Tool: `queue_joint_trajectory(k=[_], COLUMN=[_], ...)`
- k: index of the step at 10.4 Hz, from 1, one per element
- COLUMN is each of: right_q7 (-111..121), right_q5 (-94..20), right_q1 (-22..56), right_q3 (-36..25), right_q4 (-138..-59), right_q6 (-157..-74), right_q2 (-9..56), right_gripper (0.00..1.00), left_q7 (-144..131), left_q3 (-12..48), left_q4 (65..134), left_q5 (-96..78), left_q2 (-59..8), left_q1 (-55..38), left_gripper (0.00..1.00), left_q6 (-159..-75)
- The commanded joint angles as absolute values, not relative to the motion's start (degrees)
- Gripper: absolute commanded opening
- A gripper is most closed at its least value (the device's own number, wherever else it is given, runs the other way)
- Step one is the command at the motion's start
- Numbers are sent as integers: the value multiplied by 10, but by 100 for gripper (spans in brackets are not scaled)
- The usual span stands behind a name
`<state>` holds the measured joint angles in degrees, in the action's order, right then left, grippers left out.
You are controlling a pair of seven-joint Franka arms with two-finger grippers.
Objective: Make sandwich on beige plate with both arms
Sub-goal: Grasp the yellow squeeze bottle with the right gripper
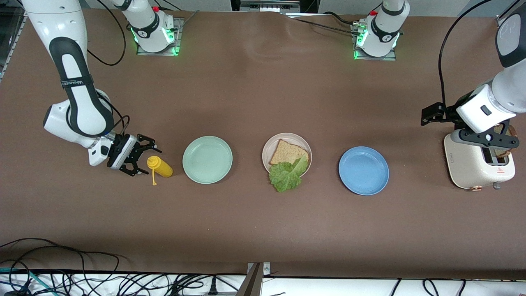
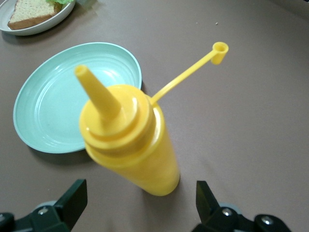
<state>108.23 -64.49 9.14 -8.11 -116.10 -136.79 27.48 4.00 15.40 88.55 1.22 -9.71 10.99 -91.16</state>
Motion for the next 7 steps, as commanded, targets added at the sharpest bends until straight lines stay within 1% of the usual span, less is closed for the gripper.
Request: queue_joint_trajectory(k=[1, 5, 7], right_q7=[1093, 1089, 1092], right_q5=[-661, -674, -677], right_q1=[95, 96, 96], right_q3=[-74, -54, -54], right_q4=[-1132, -1130, -1130], right_q6=[-1377, -1409, -1411], right_q2=[301, 301, 309], right_gripper=[100, 100, 100], left_q7=[37, 37, 37], left_q3=[155, 157, 156], left_q4=[885, 884, 884], left_q5=[13, 13, 12], left_q2=[-90, -90, -90], left_q1=[110, 110, 110], left_gripper=[100, 100, 100], left_q6=[-904, -905, -904])
